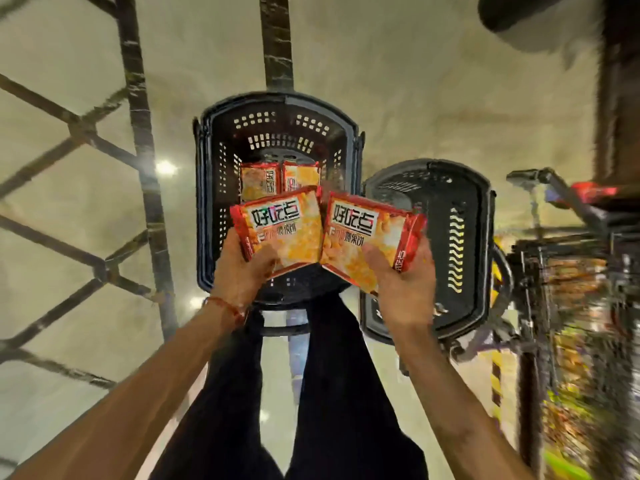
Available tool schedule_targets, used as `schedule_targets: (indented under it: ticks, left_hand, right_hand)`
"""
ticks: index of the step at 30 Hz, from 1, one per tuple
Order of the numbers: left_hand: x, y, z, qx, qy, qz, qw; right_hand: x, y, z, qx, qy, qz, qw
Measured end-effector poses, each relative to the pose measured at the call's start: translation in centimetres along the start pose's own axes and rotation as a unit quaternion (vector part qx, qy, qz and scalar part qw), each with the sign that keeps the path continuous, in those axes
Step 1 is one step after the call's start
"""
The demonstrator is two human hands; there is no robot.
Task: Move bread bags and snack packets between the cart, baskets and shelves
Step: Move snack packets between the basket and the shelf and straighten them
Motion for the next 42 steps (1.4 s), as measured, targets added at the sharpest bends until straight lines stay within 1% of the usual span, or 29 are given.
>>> schedule_targets:
  ticks: [3, 5, 7, 10, 12, 15, 17, 19, 21, 24, 26, 28, 31, 34, 38, 42]
  left_hand:
    - [2.8, -0.3, 3.9, -0.071, -0.050, -0.062, 0.994]
    - [4.4, -0.7, 6.6, -0.129, -0.078, -0.112, 0.982]
    - [5.3, -0.9, 9.1, -0.184, -0.083, -0.150, 0.968]
    - [5.7, -1.1, 12.7, -0.254, -0.069, -0.179, 0.948]
    - [5.7, -1.7, 14.7, -0.291, -0.059, -0.196, 0.935]
    - [4.8, -3.5, 18.7, -0.336, -0.017, -0.193, 0.922]
    - [4.2, -4.8, 21.7, -0.344, -0.015, -0.189, 0.919]
    - [3.1, -6.3, 24.8, -0.363, -0.035, -0.194, 0.911]
    - [1.4, -7.6, 28.2, -0.391, -0.054, -0.208, 0.895]
    - [-2.0, -8.8, 33.8, -0.433, -0.074, -0.230, 0.868]
    - [-4.6, -9.6, 38.3, -0.466, -0.090, -0.248, 0.845]
    - [-8.2, -9.8, 42.4, -0.488, -0.083, -0.265, 0.827]
    - [-13.8, -9.5, 48.5, -0.510, -0.096, -0.294, 0.803]
    - [-18.9, -9.5, 54.8, -0.531, -0.104, -0.313, 0.781]
    - [-25.1, -10.4, 62.6, -0.564, -0.089, -0.326, 0.753]
    - [-30.7, -12.6, 69.6, -0.608, -0.062, -0.343, 0.714]
  right_hand:
    - [0.5, 3.0, 6.2, 0.029, -0.013, -0.050, 0.998]
    - [1.4, 4.6, 10.2, 0.051, -0.023, -0.091, 0.994]
    - [2.3, 5.8, 14.2, 0.067, -0.026, -0.117, 0.991]
    - [4.5, 7.8, 20.2, 0.105, -0.049, -0.176, 0.978]
    - [6.5, 9.0, 24.2, 0.137, -0.080, -0.223, 0.962]
    - [10.7, 10.5, 30.2, 0.192, -0.133, -0.303, 0.924]
    - [13.8, 11.2, 34.0, 0.232, -0.151, -0.323, 0.905]
    - [17.2, 11.4, 37.7, 0.276, -0.172, -0.346, 0.880]
    - [20.5, 11.7, 41.4, 0.321, -0.181, -0.375, 0.851]
    - [25.1, 12.2, 47.1, 0.364, -0.178, -0.402, 0.821]
    - [28.5, 12.4, 51.0, 0.382, -0.171, -0.415, 0.808]
    - [32.3, 12.6, 55.0, 0.400, -0.163, -0.426, 0.795]
    - [38.4, 12.7, 61.4, 0.425, -0.152, -0.433, 0.780]
    - [44.0, 13.3, 67.8, 0.453, -0.159, -0.439, 0.759]
    - [50.0, 15.1, 75.8, 0.484, -0.166, -0.442, 0.736]
    - [55.0, 17.6, 81.4, 0.514, -0.166, -0.454, 0.708]
Point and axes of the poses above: each hand's wrist, its own z-axis away from the middle knuckle, its own y-axis out of the back of the hand, x = y × z, the point moved 9 cm from there along -z, towards the middle knuckle, and after that the axes turned 14 degrees about z, right-handed, at the moved point
